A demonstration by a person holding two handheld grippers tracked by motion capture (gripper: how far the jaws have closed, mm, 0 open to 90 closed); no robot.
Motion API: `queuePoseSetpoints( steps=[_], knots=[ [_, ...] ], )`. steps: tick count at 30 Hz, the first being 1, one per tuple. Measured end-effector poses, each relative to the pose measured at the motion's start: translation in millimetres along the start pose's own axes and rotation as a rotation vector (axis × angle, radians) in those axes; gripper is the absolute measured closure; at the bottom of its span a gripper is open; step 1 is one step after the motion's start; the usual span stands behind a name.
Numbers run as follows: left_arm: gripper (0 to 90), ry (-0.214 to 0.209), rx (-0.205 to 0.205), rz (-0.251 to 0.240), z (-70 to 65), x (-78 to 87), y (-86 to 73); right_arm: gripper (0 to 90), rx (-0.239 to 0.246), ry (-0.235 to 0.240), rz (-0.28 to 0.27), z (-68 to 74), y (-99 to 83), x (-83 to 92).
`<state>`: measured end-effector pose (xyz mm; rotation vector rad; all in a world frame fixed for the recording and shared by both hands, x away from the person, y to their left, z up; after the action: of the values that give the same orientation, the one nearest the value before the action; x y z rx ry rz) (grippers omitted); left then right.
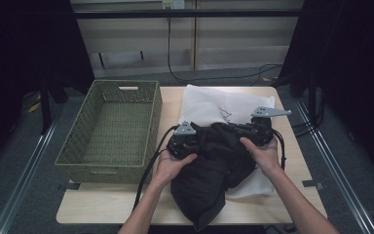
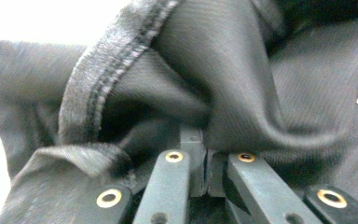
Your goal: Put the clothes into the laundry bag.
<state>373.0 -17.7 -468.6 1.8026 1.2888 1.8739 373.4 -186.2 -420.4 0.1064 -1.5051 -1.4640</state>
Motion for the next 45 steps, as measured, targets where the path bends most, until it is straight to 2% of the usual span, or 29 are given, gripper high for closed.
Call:
queuePoseSetpoints(
  steps=[1, 2, 3, 4, 5, 6, 7, 8, 10, 11, 12, 13, 14, 15, 16, 18, 20, 23, 27, 28, 31, 33, 34, 35, 36, 39, 42, 45],
  knots=[
    [89.1, 0.000, 0.000, 0.000, 0.0, 0.0, 0.0, 88.8, 0.001, 0.002, 0.000, 0.6, -0.1, -0.5],
    [89.1, -0.032, -0.023, -0.030, -8.9, 2.7, 9.8, 88.7, 0.003, 0.003, 0.003, 1.6, -0.3, -1.5],
    [88.9, -0.040, -0.036, -0.045, -15.7, 4.3, 16.7, 88.7, 0.002, 0.004, 0.007, 3.4, -0.5, -2.8],
    [88.6, -0.040, -0.054, -0.039, -20.5, 5.0, 20.1, 88.8, 0.013, 0.008, 0.012, 5.5, -0.9, -4.5],
    [87.9, -0.052, -0.089, -0.041, -27.3, 4.1, 24.4, 88.7, 0.012, 0.007, 0.013, 6.9, -0.8, -5.4],
    [85.2, -0.038, -0.114, -0.034, -32.2, 2.6, 27.0, 88.7, 0.020, 0.010, 0.016, 8.5, -0.8, -6.3],
    [77.9, -0.025, -0.130, -0.032, -34.8, 1.1, 28.1, 88.7, 0.022, 0.010, 0.017, 9.5, -0.8, -6.4],
    [69.8, -0.037, -0.140, -0.025, -36.1, -0.1, 27.6, 88.7, 0.024, 0.009, 0.019, 9.6, -0.8, -6.1],
    [53.3, -0.089, -0.137, -0.014, -37.9, -4.7, 24.6, 88.7, 0.017, 0.007, 0.018, 8.2, -1.1, -4.7],
    [38.6, -0.121, -0.141, 0.016, -40.2, -9.8, 22.0, 88.7, 0.017, 0.008, 0.017, 7.1, -1.4, -4.8],
    [30.3, -0.119, -0.155, 0.043, -42.7, -14.3, 19.3, 88.7, 0.018, 0.007, 0.018, 6.3, -1.6, -5.2],
    [28.3, -0.103, -0.178, 0.050, -44.8, -17.4, 17.4, 88.7, 0.017, 0.009, 0.018, 6.1, -1.6, -5.9],
    [24.4, -0.112, -0.188, 0.043, -46.6, -19.5, 15.8, 88.7, 0.015, 0.005, 0.018, 5.9, -1.6, -6.5],
    [16.8, -0.133, -0.185, 0.050, -47.4, -22.7, 13.7, 88.7, 0.016, 0.003, 0.019, 5.9, -1.6, -6.5],
    [13.8, -0.133, -0.185, 0.050, -47.4, -22.7, 13.7, 88.7, 0.016, 0.003, 0.019, 5.9, -1.6, -6.5],
    [13.8, -0.119, -0.197, 0.074, -48.1, -32.5, 7.0, 88.7, 0.009, 0.002, 0.021, 4.8, -1.9, -6.2],
    [15.7, -0.052, -0.213, 0.101, -50.8, -45.7, -1.2, 88.7, 0.012, 0.001, 0.025, 4.6, -2.5, -6.9],
    [27.6, 0.002, -0.212, 0.112, -50.3, -50.4, -5.5, 88.7, 0.014, -0.001, 0.025, 6.5, -1.9, -6.2],
    [52.2, 0.014, -0.192, 0.104, -47.5, -47.3, -8.8, 88.7, 0.014, -0.004, 0.015, 9.6, 0.8, 0.1],
    [55.5, 0.009, -0.158, 0.083, -44.2, -46.1, -9.6, 88.7, 0.018, 0.001, 0.003, 13.3, 3.0, 6.8],
    [60.8, 0.026, -0.158, 0.075, -44.3, -45.4, -9.1, 88.7, 0.038, 0.011, -0.015, 22.4, 6.0, 20.0],
    [62.3, 0.027, -0.156, 0.075, -43.6, -45.7, -8.7, 88.7, 0.041, 0.013, -0.018, 25.3, 6.5, 23.6],
    [62.7, 0.043, -0.147, 0.075, -40.8, -45.6, -8.4, 88.7, 0.050, 0.023, -0.028, 34.7, 6.6, 33.8],
    [62.7, 0.043, -0.147, 0.075, -40.8, -45.6, -8.4, 88.7, 0.057, 0.023, -0.026, 37.5, 5.3, 36.8],
    [62.7, 0.052, -0.118, 0.060, -38.6, -46.0, -7.2, 88.7, 0.066, 0.029, -0.019, 41.8, 1.2, 40.4],
    [62.1, 0.068, -0.116, 0.055, -37.9, -44.7, -6.9, 88.7, 0.061, 0.030, 0.016, 44.5, -15.9, 41.4],
    [58.1, 0.049, -0.105, 0.021, -38.8, -42.4, -6.4, 88.7, 0.046, 0.033, 0.050, 41.0, -33.1, 36.2],
    [47.0, 0.011, -0.112, -0.011, -42.7, -33.7, -6.4, 88.7, 0.034, 0.033, 0.077, 33.6, -43.2, 28.6]
  ],
)
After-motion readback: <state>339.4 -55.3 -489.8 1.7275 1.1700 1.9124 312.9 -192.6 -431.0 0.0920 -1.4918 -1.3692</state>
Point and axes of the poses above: each handheld gripper's, and its own axes: x roughly backward along the jaws, y roughly out of its top, z roughly to its left, the point moved 6 cm from there along -x, roughly forward along the jaws, and after that the axes turned 13 degrees about z, right-handed, at the moved point
